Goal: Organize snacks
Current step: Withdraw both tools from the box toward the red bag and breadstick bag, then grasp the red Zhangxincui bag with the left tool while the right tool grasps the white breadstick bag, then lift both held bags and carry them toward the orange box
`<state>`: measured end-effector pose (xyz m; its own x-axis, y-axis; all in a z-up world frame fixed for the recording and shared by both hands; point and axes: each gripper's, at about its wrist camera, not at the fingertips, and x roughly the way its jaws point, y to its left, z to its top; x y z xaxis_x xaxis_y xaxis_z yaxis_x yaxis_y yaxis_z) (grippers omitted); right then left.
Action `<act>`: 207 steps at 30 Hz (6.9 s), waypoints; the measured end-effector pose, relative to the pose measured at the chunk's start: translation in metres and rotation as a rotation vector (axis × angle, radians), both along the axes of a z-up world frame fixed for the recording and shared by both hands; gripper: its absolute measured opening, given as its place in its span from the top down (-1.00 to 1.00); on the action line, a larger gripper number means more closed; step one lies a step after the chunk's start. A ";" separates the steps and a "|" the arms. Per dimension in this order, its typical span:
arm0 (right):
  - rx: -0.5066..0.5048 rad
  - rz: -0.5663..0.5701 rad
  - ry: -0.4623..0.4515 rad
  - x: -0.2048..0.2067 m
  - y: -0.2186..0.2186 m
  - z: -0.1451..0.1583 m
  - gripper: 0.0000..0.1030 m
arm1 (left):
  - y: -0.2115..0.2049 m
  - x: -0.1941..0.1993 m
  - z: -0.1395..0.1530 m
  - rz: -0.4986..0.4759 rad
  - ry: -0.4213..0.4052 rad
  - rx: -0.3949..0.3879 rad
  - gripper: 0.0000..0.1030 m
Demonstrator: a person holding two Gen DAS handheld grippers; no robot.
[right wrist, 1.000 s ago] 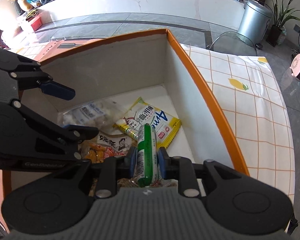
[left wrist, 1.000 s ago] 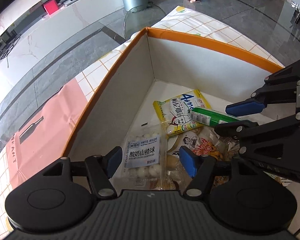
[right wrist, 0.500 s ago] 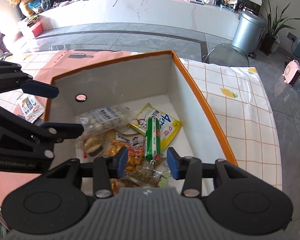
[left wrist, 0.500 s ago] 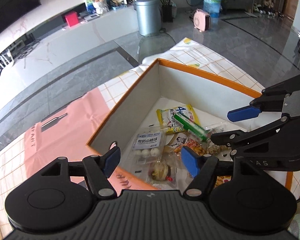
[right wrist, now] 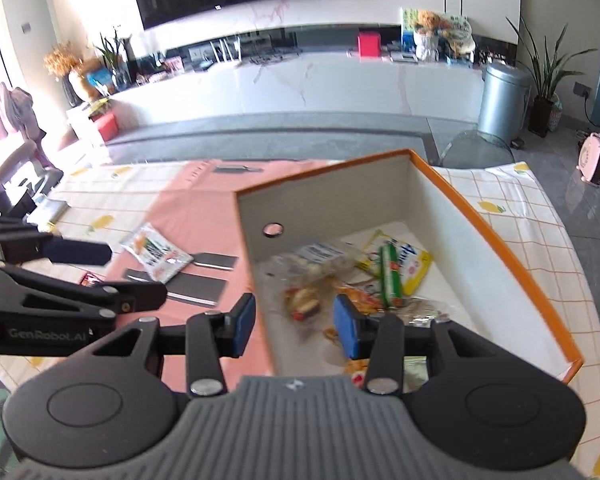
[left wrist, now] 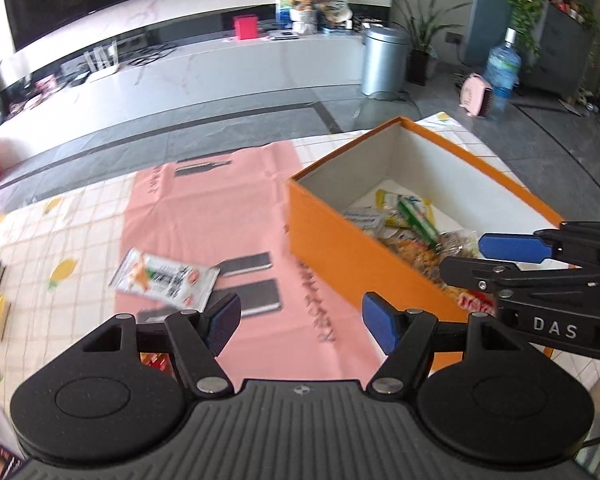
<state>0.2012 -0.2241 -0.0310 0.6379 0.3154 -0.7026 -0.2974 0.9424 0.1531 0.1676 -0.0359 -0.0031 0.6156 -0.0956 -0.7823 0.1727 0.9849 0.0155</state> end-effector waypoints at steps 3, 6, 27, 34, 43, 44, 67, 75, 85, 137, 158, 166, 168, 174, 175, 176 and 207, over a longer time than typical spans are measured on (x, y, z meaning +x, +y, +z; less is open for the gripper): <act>0.019 0.005 -0.031 -0.020 0.019 -0.002 0.20 | 0.017 -0.015 0.000 0.039 -0.005 0.006 -0.58; 0.055 -0.003 -0.042 -0.035 0.033 -0.008 0.20 | 0.035 -0.026 -0.002 0.085 0.018 -0.029 -0.58; 0.015 0.008 0.030 -0.050 0.131 -0.063 0.11 | 0.146 -0.033 -0.052 0.361 0.136 -0.206 -0.58; -0.034 0.038 0.044 -0.024 0.153 -0.077 0.08 | 0.171 -0.023 -0.075 0.511 0.152 -0.303 -0.58; -0.077 0.114 0.059 0.013 0.178 -0.102 0.08 | 0.195 -0.016 -0.108 0.693 0.196 -0.428 -0.58; -0.074 0.119 0.064 0.017 0.180 -0.105 0.08 | 0.196 -0.015 -0.109 0.704 0.192 -0.437 -0.58; -0.058 0.253 0.071 0.041 0.228 -0.127 0.08 | 0.213 0.007 -0.121 0.708 0.207 -0.406 -0.70; -0.030 0.313 0.098 0.032 0.237 -0.129 0.08 | 0.214 0.023 -0.122 0.669 0.207 -0.339 -0.74; -0.060 0.339 0.092 0.031 0.235 -0.128 0.08 | 0.195 0.038 -0.128 0.523 0.231 -0.135 -0.80; -0.207 -0.014 0.177 -0.018 0.169 -0.131 -0.18 | 0.131 0.016 -0.125 0.160 0.197 -0.040 -0.78; -0.091 0.100 0.083 -0.016 0.154 -0.135 -0.47 | 0.134 0.005 -0.125 0.239 0.250 -0.079 -0.94; -0.108 0.129 0.079 -0.019 0.159 -0.139 -0.46 | 0.129 0.000 -0.125 0.197 0.206 -0.062 -0.94; -0.132 0.136 0.068 -0.020 0.161 -0.140 -0.39 | 0.126 -0.001 -0.124 0.187 0.190 -0.042 -0.86; -0.167 0.146 0.048 -0.025 0.162 -0.139 -0.04 | 0.122 -0.006 -0.114 0.166 0.160 -0.067 -0.25; -0.168 0.148 0.049 -0.025 0.162 -0.139 -0.03 | 0.122 -0.008 -0.113 0.163 0.153 -0.075 -0.12; -0.169 0.147 0.050 -0.025 0.162 -0.139 0.00 | 0.123 -0.009 -0.111 0.162 0.143 -0.085 -0.04; 0.090 0.053 0.160 -0.028 0.130 -0.134 0.10 | 0.135 -0.011 -0.123 0.306 0.288 -0.483 0.31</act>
<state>0.1735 -0.0939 -0.1652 0.5012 0.4121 -0.7609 -0.3115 0.9063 0.2856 0.1570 0.0993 -0.1262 0.4424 -0.3325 -0.8329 -0.1861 0.8745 -0.4479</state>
